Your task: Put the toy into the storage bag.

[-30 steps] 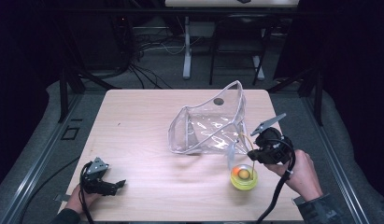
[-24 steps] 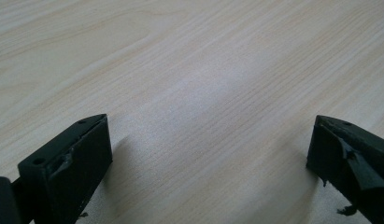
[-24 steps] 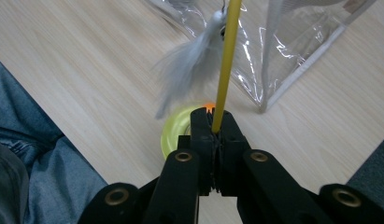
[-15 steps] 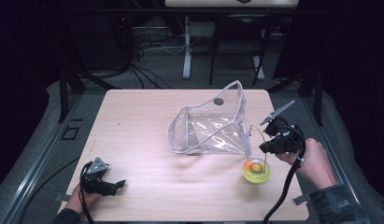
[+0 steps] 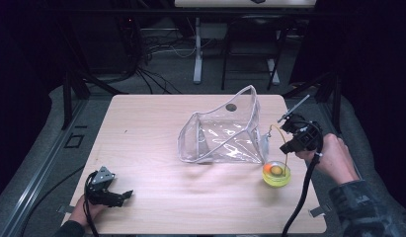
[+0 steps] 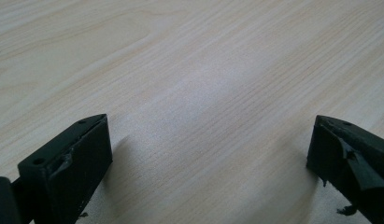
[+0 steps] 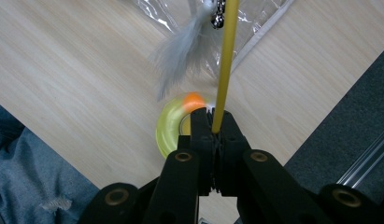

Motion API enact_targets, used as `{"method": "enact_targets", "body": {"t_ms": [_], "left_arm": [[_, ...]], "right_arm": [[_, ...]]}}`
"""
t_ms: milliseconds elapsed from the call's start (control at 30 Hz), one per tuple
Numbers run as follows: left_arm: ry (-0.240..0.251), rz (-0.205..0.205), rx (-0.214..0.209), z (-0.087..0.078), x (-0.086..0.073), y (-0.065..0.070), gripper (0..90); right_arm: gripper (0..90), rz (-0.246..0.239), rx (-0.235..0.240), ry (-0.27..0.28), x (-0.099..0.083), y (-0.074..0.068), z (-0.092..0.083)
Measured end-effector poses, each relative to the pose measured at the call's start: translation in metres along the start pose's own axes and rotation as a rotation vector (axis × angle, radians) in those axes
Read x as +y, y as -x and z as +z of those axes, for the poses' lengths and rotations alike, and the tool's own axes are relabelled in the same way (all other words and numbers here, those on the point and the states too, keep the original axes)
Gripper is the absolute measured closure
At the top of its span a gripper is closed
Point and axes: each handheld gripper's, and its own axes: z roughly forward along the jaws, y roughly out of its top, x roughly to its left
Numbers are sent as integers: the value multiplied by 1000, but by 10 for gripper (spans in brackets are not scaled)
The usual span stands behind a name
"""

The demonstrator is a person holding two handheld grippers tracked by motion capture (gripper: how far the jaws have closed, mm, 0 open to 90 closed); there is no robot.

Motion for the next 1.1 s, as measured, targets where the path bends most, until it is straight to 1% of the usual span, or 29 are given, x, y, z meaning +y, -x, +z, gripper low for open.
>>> {"method": "enact_targets", "body": {"t_ms": [67, 100, 133, 200, 233, 267, 300, 367, 400, 433, 533, 567, 633, 900, 933, 1000, 1067, 1100], "left_arm": [[0, 0, 2, 0, 0, 0, 0], [0, 0, 2, 0, 0, 0, 0], [2, -1, 3, 0, 0, 0, 0], [3, 0, 4, 0, 0, 0, 0], [3, 0, 4, 0, 0, 0, 0], [1, 3, 5, 0, 0, 0, 0], [1, 3, 5, 0, 0, 0, 0], [2, 1, 4, 0, 0, 0, 0], [3, 0, 5, 0, 0, 0, 0], [3, -4, 3, 0, 0, 0, 0], [3, -3, 3, 0, 0, 0, 0], [3, -3, 3, 0, 0, 0, 0], [2, 0, 4, 0, 0, 0, 0], [2, -1, 4, 0, 0, 0, 0], [-7, 2, -3, -1, 0, 0, 0], [-7, 1, -4, 0, 0, 0, 0], [-6, 0, -3, 0, 0, 0, 0], [-6, 0, -4, 0, 0, 0, 0]], "right_arm": [[881, 13, -7, -13, 4, 7, 0], [881, 13, -7, -13, 4, 7, 0], [880, 24, -7, -10, 5, 8, 1], [881, 33, -18, -20, 8, 13, 3], [881, 33, -18, -20, 8, 13, 3], [881, 41, -25, -24, 11, 17, 2], [881, 41, -25, -24, 11, 17, 2], [881, 43, -31, -28, 13, 20, 0], [881, 55, -34, -27, 16, 24, -2], [880, 55, -42, -31, 17, 25, -3], [880, 62, -43, -35, 22, 31, -6], [880, 62, -43, -35, 22, 31, -6], [881, 76, -48, -32, 26, 35, -7], [881, 93, -52, -52, 37, 44, -7], [881, 98, -53, -59, 39, 47, -6], [881, 103, -52, -63, 42, 49, -5], [881, 105, -53, -61, 43, 50, -5], [881, 113, -57, -60, 44, 51, -5]]}}
